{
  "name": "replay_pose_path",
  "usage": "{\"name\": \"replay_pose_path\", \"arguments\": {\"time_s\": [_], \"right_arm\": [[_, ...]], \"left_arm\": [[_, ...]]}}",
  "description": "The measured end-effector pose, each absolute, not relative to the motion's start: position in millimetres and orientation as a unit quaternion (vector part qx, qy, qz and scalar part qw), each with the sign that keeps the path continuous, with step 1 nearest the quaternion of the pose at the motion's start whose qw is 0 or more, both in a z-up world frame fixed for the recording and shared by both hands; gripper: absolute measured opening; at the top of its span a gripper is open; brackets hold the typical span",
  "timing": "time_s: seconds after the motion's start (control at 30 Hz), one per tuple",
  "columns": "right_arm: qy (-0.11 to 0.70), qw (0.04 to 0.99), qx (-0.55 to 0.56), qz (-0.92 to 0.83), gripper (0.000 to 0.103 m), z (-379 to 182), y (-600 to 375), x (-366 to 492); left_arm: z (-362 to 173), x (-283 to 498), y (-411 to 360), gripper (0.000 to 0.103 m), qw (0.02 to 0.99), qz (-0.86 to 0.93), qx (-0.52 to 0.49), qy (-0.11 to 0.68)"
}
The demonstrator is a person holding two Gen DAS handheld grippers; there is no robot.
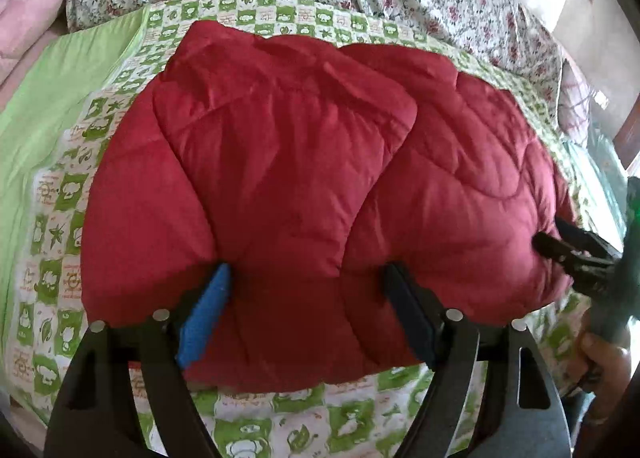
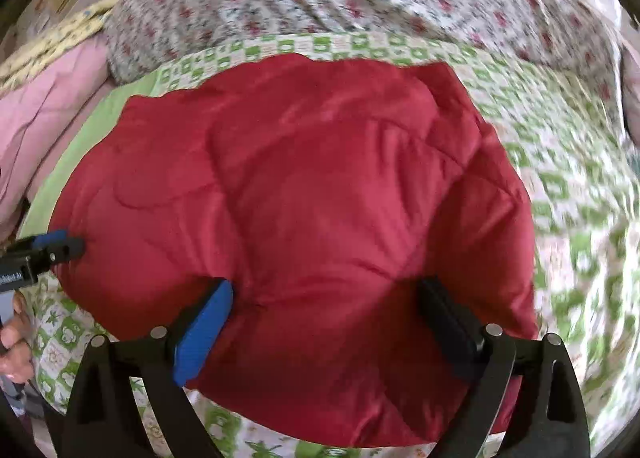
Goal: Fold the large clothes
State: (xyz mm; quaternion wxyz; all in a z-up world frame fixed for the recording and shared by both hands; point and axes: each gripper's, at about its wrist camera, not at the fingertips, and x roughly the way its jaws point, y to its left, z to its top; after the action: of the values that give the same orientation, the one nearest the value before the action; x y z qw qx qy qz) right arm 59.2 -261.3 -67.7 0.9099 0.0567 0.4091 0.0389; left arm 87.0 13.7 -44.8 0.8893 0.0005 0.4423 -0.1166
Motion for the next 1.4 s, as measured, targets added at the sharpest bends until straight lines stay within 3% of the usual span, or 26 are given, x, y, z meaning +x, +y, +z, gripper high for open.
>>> {"name": "replay_pose_path", "arguments": {"time_s": [0.43, 0.97, 1.27, 1.4], "right_arm": [[0.404, 0.914, 0.037, 0.014, 0.095, -73, -252, 50], [0.4, 0.915, 0.045, 0.014, 0.095, -73, -253, 51], [0.343, 0.938, 0.047, 0.035, 0.095, -27, -243, 27], [0.354, 0.931, 0.052, 0.07, 0.095, -20, -233, 44]], "left_arm": [[-55, 89, 5, 0.084, 0.892, -0.099, 0.024, 0.441], [-17, 62, -24, 0.084, 0.9, -0.061, 0.063, 0.427], [-11, 62, -15, 0.084, 0.903, -0.062, 0.045, 0.422], [-8, 70, -5, 0.084, 0.904, -0.067, 0.023, 0.422]]}}
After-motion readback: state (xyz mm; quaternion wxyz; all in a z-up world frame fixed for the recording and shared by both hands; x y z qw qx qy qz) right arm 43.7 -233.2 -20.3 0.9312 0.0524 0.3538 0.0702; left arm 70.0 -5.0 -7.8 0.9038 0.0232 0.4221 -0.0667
